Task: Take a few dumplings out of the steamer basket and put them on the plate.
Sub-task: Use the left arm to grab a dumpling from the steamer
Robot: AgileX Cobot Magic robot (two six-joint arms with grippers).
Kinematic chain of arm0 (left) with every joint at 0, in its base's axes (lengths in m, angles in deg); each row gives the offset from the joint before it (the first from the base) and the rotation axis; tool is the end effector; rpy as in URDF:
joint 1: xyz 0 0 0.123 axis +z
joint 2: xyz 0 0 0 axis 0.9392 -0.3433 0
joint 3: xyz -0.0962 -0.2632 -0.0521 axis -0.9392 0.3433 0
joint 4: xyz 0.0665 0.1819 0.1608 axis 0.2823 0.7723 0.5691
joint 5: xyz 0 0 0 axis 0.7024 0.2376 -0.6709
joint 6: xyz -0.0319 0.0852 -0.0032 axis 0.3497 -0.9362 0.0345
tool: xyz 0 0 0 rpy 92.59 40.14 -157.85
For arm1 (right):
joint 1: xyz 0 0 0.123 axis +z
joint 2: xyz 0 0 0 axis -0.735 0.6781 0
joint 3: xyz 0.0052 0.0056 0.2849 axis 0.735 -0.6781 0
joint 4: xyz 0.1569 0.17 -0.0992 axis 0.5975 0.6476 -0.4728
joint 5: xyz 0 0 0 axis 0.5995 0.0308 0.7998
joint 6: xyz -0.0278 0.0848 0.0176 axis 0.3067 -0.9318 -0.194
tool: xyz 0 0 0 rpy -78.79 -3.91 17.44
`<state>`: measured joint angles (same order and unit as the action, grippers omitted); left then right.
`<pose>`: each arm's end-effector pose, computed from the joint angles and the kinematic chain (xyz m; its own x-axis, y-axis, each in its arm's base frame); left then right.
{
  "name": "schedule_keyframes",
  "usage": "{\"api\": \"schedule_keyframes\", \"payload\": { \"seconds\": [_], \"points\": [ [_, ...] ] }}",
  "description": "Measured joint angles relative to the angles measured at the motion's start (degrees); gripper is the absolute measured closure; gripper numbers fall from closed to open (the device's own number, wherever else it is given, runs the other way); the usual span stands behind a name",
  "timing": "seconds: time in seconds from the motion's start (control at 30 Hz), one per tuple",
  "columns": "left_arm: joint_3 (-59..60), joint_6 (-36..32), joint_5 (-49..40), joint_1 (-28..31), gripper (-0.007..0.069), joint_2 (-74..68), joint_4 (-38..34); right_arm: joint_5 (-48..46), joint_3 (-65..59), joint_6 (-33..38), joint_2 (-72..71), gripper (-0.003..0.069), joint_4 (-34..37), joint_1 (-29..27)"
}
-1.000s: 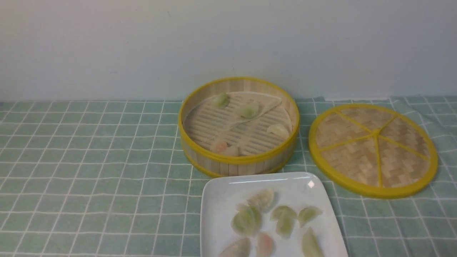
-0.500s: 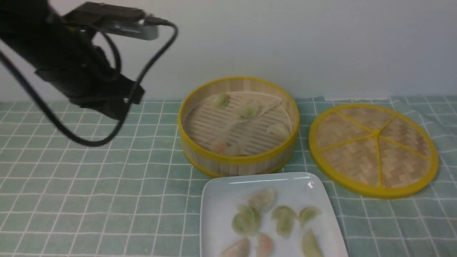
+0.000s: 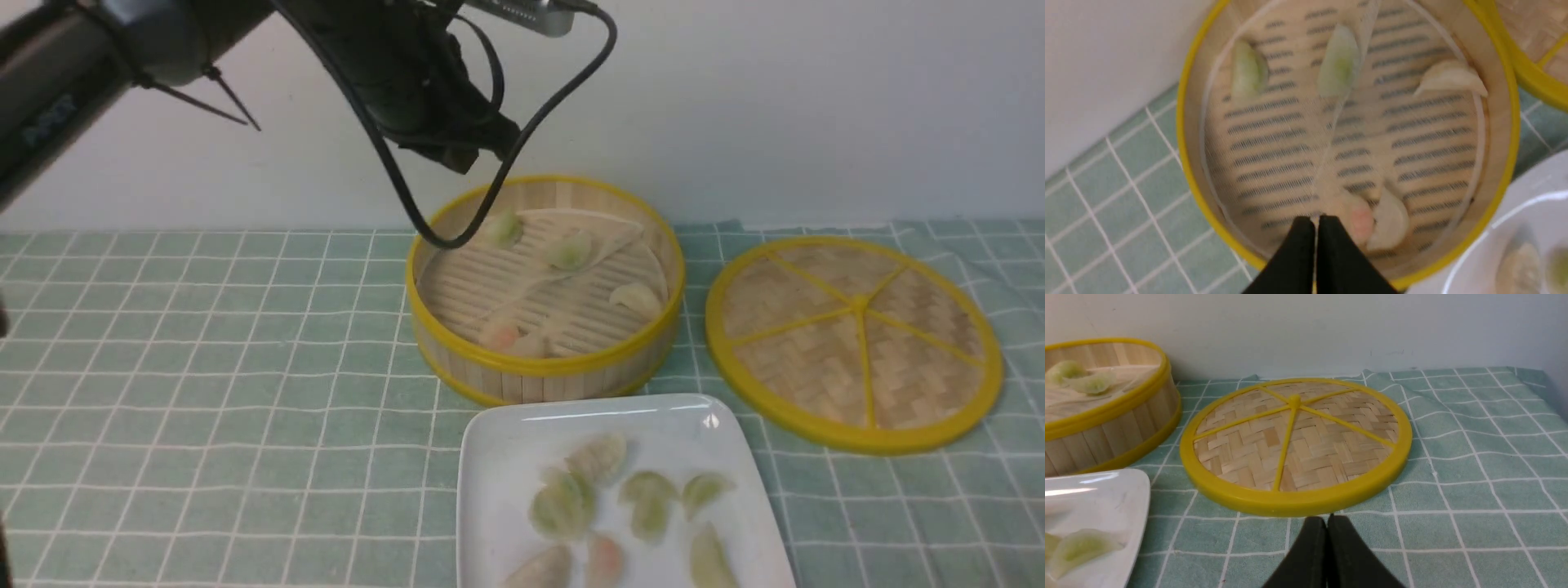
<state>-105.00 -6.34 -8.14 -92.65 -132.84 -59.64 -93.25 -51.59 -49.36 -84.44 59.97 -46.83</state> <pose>0.4142 -0.1810 0.3422 -0.6453 0.4875 -0.5882 0.5675 0.8213 0.0582 0.0519 -0.0028 0.1726 -0.3008 0.0875 -0.9497 0.0520 0.9958 0.0753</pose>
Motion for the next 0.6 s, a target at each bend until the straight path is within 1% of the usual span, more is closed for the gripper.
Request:
{"api": "schedule_keyframes", "payload": {
  "seconds": [0.1,0.2,0.23,0.27,0.3,0.4,0.47,0.6],
  "points": [
    [-3.13,-0.3,2.82,0.0,0.0597,-3.55,-0.15,0.0,0.0,0.0,0.0,0.0673,0.0,0.0],
    [-5.81,1.32,4.55,0.0,0.0528,-6.79,-0.15,0.0,0.0,0.0,0.0,0.0673,0.0,0.0],
    [-6.92,1.98,4.55,0.0,0.0482,-8.52,-0.33,0.0,0.0,0.0,0.0,0.0673,0.0,0.0],
    [-7.3,2.04,4.55,0.0,0.0475,-8.77,-0.38,0.0,0.0,0.0,0.0,0.0673,0.0,0.0],
    [-8.53,2.17,4.55,0.0,0.0414,-10.81,-1.27,0.0,0.0,0.0,0.0,0.0673,0.0,0.0],
    [-11.03,1.51,5.21,0.0,0.0297,-14.87,-2.78,0.0,0.0,0.0,0.0,0.0673,0.0,0.0],
    [-12.24,0.3,7.49,0.0,0.0234,-17.37,-3.0,0.0,0.0,0.0,0.0,0.0673,0.0,0.0],
    [-12.97,-0.9,15.1,0.0,0.0148,-21.34,-3.73,0.0,0.0,0.0,0.0,0.0673,0.0,0.0]
  ]
}}
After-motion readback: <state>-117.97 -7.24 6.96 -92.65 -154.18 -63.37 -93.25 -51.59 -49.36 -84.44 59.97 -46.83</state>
